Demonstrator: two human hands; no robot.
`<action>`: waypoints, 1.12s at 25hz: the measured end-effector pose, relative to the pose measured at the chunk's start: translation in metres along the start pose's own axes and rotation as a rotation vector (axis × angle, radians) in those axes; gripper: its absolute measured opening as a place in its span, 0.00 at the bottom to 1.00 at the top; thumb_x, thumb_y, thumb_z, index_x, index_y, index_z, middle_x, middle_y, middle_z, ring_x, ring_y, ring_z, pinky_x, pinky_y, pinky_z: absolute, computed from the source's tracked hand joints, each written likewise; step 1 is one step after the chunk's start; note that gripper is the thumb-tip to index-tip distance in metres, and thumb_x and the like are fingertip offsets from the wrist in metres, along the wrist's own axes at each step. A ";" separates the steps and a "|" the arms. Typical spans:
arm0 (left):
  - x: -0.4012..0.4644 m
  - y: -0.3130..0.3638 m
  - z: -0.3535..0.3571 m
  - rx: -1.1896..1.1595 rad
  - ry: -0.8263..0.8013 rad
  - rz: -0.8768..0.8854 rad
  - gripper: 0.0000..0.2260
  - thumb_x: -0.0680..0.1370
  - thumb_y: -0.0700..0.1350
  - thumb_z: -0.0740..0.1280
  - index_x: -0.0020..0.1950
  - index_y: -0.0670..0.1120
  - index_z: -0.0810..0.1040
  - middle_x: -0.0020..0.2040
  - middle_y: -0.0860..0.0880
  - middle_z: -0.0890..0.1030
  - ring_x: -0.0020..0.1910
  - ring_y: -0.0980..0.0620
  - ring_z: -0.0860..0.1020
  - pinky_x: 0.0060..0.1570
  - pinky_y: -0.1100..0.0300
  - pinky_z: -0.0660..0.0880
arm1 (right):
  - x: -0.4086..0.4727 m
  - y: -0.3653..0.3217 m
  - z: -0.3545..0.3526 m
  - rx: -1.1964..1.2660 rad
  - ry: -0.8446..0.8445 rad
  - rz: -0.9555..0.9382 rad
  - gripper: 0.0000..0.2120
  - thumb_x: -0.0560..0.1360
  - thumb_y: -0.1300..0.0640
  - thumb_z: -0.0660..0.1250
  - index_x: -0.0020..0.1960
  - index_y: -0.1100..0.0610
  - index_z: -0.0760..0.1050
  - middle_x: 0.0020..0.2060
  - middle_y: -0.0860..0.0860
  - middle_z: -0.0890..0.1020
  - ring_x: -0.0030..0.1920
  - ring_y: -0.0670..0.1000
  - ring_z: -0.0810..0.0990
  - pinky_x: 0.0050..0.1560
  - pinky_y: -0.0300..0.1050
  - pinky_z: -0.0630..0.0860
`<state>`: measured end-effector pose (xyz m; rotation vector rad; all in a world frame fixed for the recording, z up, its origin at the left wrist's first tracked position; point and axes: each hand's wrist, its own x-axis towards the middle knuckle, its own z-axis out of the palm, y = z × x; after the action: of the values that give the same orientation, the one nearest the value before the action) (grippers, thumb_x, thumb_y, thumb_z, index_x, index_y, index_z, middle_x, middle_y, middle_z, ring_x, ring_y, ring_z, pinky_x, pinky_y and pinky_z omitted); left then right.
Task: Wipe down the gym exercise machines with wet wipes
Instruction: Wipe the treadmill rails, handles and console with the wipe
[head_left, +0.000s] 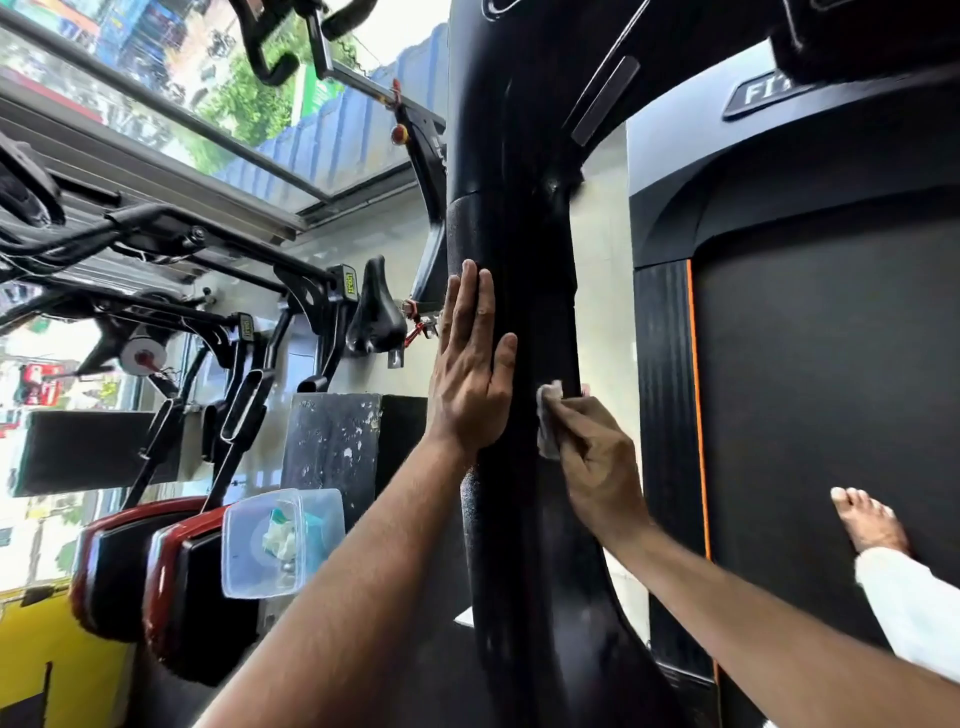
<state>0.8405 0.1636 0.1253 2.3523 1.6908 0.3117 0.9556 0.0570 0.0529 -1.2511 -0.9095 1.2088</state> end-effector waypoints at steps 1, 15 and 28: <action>0.000 0.000 0.001 -0.004 0.007 0.004 0.29 0.85 0.45 0.56 0.84 0.40 0.53 0.85 0.44 0.51 0.85 0.47 0.47 0.83 0.52 0.46 | -0.017 0.012 -0.004 -0.052 -0.012 -0.003 0.10 0.82 0.60 0.67 0.61 0.57 0.83 0.46 0.48 0.82 0.46 0.44 0.82 0.50 0.35 0.77; 0.002 -0.010 0.006 -0.066 0.049 0.022 0.29 0.85 0.46 0.59 0.85 0.43 0.55 0.85 0.45 0.52 0.85 0.47 0.48 0.82 0.44 0.50 | -0.046 0.038 0.009 -0.146 0.084 -0.110 0.11 0.82 0.62 0.68 0.63 0.55 0.83 0.50 0.43 0.82 0.52 0.50 0.84 0.57 0.45 0.79; 0.004 -0.012 0.003 -0.063 0.018 0.040 0.30 0.84 0.48 0.58 0.85 0.42 0.54 0.85 0.44 0.51 0.85 0.45 0.46 0.83 0.46 0.47 | -0.022 0.017 0.022 -0.143 0.191 -0.107 0.11 0.79 0.63 0.70 0.60 0.59 0.83 0.55 0.50 0.84 0.57 0.43 0.82 0.59 0.38 0.78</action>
<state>0.8322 0.1706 0.1191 2.3474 1.6192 0.3885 0.9276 0.0381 0.0416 -1.3880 -0.9215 0.9363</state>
